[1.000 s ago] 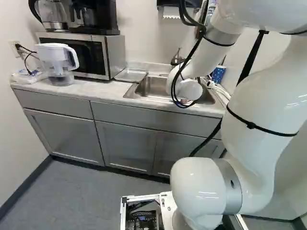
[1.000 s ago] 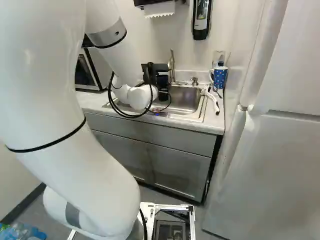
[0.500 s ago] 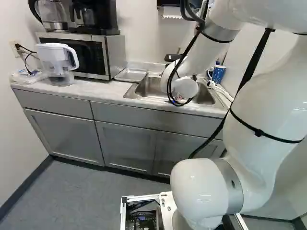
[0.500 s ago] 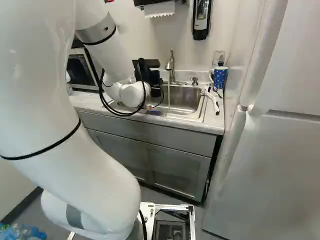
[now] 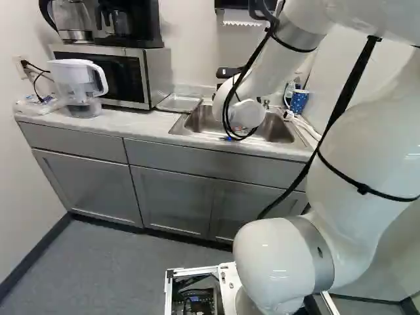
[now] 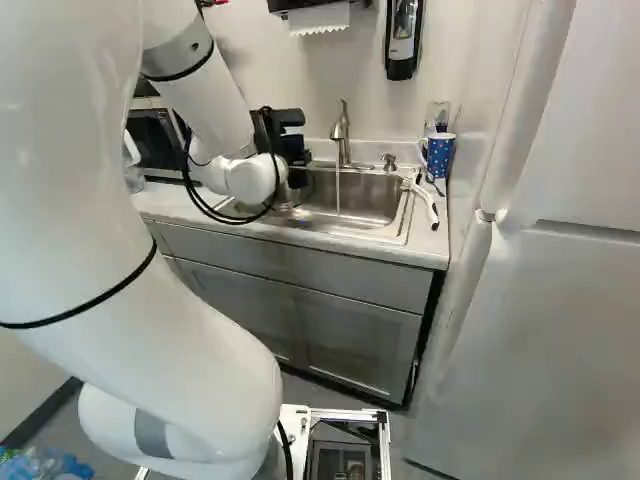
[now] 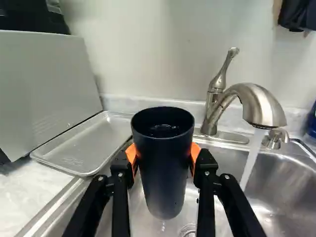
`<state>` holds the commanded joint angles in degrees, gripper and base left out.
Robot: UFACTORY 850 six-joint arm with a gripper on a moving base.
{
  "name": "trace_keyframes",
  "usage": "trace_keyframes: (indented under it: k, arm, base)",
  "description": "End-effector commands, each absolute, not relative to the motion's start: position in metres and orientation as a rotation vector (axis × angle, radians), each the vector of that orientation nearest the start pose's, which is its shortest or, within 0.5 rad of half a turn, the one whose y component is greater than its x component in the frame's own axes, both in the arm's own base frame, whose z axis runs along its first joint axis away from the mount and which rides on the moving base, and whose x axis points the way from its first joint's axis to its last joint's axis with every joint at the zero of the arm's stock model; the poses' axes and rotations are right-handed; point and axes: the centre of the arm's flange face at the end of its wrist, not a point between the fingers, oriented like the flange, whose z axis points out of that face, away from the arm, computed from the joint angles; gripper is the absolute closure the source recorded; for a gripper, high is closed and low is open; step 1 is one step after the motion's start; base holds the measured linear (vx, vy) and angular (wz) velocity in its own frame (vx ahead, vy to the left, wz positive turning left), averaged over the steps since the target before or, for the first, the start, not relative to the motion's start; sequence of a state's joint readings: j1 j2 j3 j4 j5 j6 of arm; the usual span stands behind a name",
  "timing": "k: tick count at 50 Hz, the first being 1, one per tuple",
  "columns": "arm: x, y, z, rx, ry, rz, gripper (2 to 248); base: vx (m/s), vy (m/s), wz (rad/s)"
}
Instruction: Rinse the cup and place it in the tray
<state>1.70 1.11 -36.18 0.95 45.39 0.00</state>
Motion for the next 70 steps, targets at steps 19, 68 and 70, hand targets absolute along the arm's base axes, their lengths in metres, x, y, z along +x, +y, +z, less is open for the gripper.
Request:
trace_keyframes:
  k: [19, 68, 70]
  arm:
    - [0.466, 0.035, 0.511, -2.318, -0.065, -2.043, 128]
    - [0.478, 0.078, 0.55, -2.251, -0.159, -2.025, 128]
    - [0.478, 0.078, 0.55, -2.25, -0.156, -2.024, 128]
  base:
    - [0.0, 0.0, 0.0]
    - [0.0, 0.0, 0.0]
    - [0.0, 0.0, 0.0]
